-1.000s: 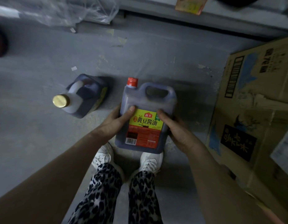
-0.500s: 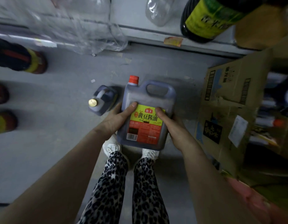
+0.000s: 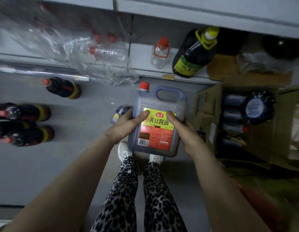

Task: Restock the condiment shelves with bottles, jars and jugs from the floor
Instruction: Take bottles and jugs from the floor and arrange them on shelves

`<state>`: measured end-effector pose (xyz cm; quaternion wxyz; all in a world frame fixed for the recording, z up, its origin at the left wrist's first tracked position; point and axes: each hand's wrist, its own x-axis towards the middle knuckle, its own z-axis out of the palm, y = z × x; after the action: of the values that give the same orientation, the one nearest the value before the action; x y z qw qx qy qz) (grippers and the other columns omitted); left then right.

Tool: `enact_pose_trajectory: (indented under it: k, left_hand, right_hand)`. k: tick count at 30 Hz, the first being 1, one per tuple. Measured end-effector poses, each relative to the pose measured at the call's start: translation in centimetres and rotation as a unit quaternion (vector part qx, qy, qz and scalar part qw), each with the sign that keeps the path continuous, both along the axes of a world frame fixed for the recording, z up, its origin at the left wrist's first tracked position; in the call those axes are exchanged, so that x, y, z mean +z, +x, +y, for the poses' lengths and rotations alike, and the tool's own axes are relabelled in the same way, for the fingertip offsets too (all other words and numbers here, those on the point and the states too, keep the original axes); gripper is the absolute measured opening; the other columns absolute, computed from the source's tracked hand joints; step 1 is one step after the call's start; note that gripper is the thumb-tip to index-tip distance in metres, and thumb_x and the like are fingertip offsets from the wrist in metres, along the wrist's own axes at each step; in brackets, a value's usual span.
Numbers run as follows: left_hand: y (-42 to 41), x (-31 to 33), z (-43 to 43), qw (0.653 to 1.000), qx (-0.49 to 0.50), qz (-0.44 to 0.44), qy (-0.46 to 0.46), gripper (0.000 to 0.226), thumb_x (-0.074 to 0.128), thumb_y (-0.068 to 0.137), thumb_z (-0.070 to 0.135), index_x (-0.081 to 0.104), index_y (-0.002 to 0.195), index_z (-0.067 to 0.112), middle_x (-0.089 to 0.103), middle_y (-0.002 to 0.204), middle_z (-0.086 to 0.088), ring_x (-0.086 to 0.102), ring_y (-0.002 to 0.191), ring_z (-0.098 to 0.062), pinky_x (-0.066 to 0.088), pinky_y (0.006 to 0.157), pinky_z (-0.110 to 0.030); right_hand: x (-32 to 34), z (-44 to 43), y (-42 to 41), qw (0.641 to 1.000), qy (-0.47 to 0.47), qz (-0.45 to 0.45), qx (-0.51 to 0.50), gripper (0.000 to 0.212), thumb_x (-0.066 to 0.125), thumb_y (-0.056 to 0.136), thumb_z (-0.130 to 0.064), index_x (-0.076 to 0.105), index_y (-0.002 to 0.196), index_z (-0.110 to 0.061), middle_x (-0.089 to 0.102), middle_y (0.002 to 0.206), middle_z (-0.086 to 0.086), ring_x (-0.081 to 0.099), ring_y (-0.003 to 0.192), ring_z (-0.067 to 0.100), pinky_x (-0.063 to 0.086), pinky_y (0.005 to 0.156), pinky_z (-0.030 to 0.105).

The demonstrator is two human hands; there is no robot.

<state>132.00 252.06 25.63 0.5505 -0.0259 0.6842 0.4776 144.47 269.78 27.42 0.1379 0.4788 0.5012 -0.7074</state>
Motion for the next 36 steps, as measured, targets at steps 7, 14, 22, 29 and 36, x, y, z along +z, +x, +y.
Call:
enact_pose_trajectory:
  k: [7,14,22,29,36]
  left_hand:
    - [0.1,11.1,0.0,0.998,-0.015,0.062,0.009,0.067,0.068,0.075,0.067,0.056,0.126,0.025,0.074,0.105,0.007,0.072,0.093,-0.011,0.052,0.100,-0.039]
    - [0.9,20.6,-0.4,0.995,0.009,0.077,0.067,0.054,0.066,0.083,0.048,0.054,0.125,0.017,0.077,0.091,0.007,0.074,0.082,-0.012,0.056,0.063,-0.018]
    - [1.2,29.2,-0.8,0.976,0.009,0.176,0.128,0.063,0.068,0.077,0.060,0.057,0.124,0.020,0.075,0.107,0.000,0.073,0.097,-0.017,0.054,0.096,-0.042]
    - [0.2,36.0,0.2,0.952,0.002,0.261,0.162,0.077,0.070,0.064,0.074,0.059,0.122,0.024,0.075,0.107,0.002,0.073,0.096,-0.019,0.054,0.096,-0.045]
    - [-0.6,42.9,1.3,0.921,0.002,0.317,0.226,0.072,0.072,0.063,0.074,0.062,0.115,0.026,0.076,0.105,0.004,0.073,0.095,-0.017,0.055,0.094,-0.045]
  right_hand:
    - [10.1,-0.8,0.3,0.998,0.054,0.029,0.004,0.038,0.073,0.079,-0.056,0.062,0.106,-0.031,0.078,0.092,-0.007,0.075,0.081,0.010,0.051,0.067,0.024]
    - [19.3,-1.1,0.8,0.991,0.090,0.094,0.012,0.045,0.075,0.070,-0.062,0.064,0.101,-0.031,0.078,0.090,-0.006,0.076,0.081,0.013,0.053,0.070,0.029]
    - [28.3,-0.8,0.9,0.975,0.145,0.168,0.008,0.068,0.080,0.067,-0.059,0.065,0.121,-0.021,0.078,0.101,0.003,0.076,0.091,0.022,0.059,0.084,0.042]
    - [35.1,0.1,0.6,0.955,0.204,0.213,-0.006,0.079,0.083,0.058,-0.066,0.065,0.118,-0.019,0.079,0.095,0.001,0.076,0.085,0.019,0.057,0.073,0.033]
    - [42.2,0.8,0.5,0.928,0.240,0.285,-0.026,0.075,0.084,0.057,-0.062,0.067,0.114,-0.017,0.078,0.097,0.004,0.076,0.089,0.023,0.058,0.076,0.035]
